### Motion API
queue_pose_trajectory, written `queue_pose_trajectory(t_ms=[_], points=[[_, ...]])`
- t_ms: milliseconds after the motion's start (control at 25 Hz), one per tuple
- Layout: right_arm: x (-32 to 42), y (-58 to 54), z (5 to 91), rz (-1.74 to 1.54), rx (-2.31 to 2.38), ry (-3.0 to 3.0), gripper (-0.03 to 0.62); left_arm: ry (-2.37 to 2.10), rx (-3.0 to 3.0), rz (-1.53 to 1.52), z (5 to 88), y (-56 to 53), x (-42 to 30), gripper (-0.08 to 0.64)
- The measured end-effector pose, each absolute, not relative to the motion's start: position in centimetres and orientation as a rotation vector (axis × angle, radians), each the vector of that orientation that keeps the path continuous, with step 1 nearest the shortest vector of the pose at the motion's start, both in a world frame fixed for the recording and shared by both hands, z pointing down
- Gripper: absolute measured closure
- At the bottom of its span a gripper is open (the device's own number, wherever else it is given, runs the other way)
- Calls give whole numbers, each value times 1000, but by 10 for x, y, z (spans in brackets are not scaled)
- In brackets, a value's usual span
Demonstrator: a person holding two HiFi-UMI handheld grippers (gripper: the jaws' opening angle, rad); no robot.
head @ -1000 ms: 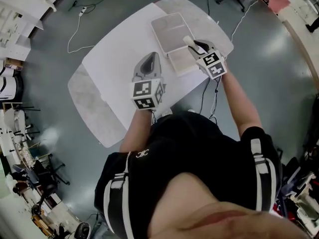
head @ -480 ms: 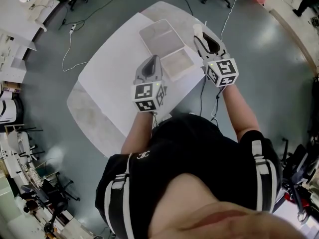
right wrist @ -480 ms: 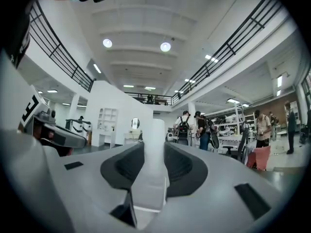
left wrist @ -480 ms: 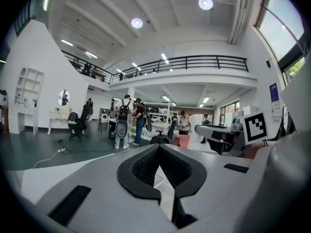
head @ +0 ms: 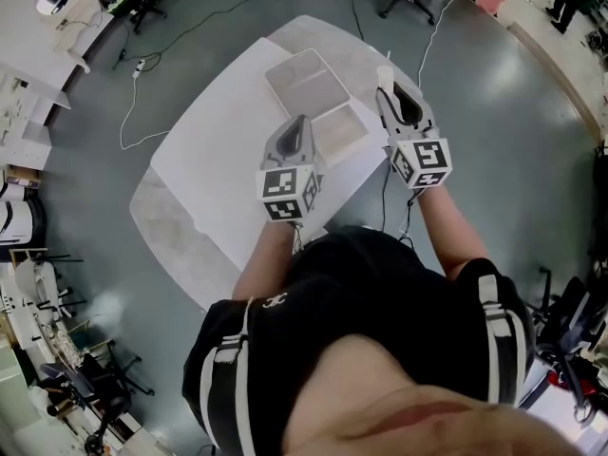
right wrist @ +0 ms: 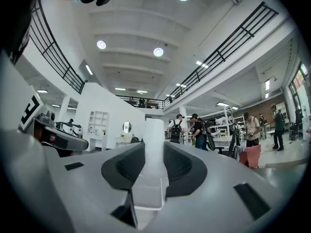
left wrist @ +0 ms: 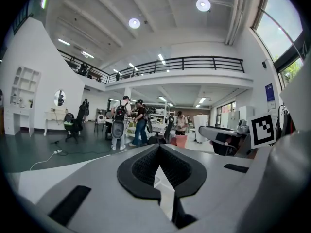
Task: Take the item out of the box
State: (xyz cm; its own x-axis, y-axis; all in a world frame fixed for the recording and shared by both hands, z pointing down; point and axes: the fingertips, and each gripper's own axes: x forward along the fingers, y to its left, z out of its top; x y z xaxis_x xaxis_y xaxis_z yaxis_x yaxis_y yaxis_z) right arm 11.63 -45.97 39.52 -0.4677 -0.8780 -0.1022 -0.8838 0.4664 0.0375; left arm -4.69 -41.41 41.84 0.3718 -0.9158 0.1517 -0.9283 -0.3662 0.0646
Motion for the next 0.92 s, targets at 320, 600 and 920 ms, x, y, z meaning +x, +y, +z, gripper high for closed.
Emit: queue_pose_trajectory(t_ms=[320,600,920], points=[[117,-458,400,137,-1572,2627,472,-1683,2470,140,428,-414,-45,546],[104,-457,390,153,-1558,2642,472,-1686,2463,143,420,-415,-55,546],[98,-455,392,198,-1535,2658,472,-1697,2453,149,429,-417,-56,546]])
